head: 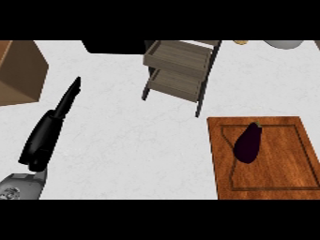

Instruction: Pick the croissant from the cutting board and place it in the tiered basket

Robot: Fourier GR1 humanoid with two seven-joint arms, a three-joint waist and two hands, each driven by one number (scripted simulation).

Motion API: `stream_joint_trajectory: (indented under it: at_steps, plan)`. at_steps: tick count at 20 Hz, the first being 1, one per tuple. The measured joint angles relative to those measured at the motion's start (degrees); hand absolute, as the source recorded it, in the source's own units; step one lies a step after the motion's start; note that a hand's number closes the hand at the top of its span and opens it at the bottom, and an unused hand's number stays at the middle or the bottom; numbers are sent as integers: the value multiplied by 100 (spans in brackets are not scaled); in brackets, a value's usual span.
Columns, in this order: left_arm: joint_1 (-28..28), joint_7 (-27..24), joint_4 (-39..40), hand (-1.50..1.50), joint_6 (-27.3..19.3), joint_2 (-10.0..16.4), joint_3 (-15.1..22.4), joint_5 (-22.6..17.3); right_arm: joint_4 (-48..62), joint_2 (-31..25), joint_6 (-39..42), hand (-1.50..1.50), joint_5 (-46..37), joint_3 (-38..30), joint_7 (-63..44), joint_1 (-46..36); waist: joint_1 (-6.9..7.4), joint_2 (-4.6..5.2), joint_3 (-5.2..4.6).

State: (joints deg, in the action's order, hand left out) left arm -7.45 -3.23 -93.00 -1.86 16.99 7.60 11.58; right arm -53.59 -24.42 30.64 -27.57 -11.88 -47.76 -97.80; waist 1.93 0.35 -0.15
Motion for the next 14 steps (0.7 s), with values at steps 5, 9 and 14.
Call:
stream_joint_trajectory:
  at_steps: [5,9,14]
  plan:
    - [50,-12,-24,0,-18,-62,27,64,764,583,-773,150,-281,141,170,-157,25,16,0]
    - [37,-12,-45,0,28,-51,11,79,1296,955,-1529,-150,-393,66,344,-164,48,32,1]
    - [-51,145,-158,0,87,-63,-22,44,1841,1279,-2262,-150,-236,-232,1014,-48,94,58,4]
